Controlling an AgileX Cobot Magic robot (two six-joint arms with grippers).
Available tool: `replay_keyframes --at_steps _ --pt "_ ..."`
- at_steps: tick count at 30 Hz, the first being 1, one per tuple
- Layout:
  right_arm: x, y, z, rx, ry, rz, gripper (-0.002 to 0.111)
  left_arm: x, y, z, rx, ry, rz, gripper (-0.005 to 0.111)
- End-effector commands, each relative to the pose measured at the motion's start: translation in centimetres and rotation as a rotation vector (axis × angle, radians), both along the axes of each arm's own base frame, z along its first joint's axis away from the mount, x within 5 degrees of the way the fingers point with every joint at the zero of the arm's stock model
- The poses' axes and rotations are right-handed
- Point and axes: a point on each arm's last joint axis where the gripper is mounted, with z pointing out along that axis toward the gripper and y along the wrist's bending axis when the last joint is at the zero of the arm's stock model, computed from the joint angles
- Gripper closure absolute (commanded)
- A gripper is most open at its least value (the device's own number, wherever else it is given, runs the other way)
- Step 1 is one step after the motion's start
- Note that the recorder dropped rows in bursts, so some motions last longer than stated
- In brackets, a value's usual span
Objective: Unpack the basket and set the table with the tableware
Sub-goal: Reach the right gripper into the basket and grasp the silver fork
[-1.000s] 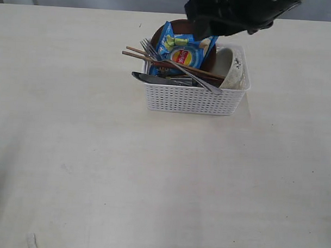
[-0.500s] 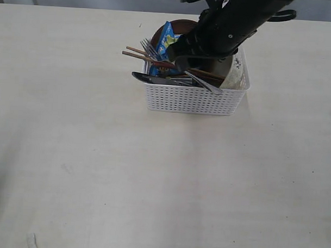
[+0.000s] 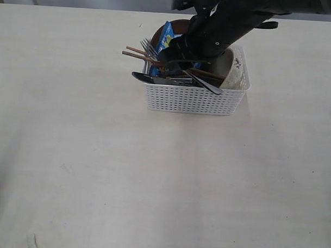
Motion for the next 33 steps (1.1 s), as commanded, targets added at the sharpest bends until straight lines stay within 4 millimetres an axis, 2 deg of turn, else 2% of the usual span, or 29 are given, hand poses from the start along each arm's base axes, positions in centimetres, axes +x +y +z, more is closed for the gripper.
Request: replay_keyframes --at_steps 1,7,9,16,18,26,33 --pt "0.3 0.3 -0.7 -0.004 0.003 0.004 0.052 0.0 0.0 0.0 -0.019 -0.006 0.004 0.107" --pt "0.5 0.4 -1.8 -0.019 0.029 0.006 0.053 0.0 0.0 0.0 -0.017 -0.006 0.004 0.107" --pt "0.5 0.4 -1.9 -0.02 0.029 0.005 0.059 0.0 0.0 0.0 -0.017 -0.006 0.004 0.107" --pt "0.5 0.4 -2.0 -0.021 0.031 0.005 0.101 0.0 0.0 0.0 -0.017 -0.006 0.004 0.107" --pt "0.5 0.4 -2.0 -0.021 0.031 0.005 0.109 0.0 0.0 0.0 -0.017 -0.006 0.004 0.107" --pt "0.4 0.3 -1.2 -0.013 0.018 0.007 0.109 0.0 0.0 0.0 -0.017 -0.006 0.004 0.107" --pt "-0.3 0.0 1.8 0.035 -0.041 0.0 0.109 0.0 0.0 0.0 -0.011 -0.007 0.005 0.107"
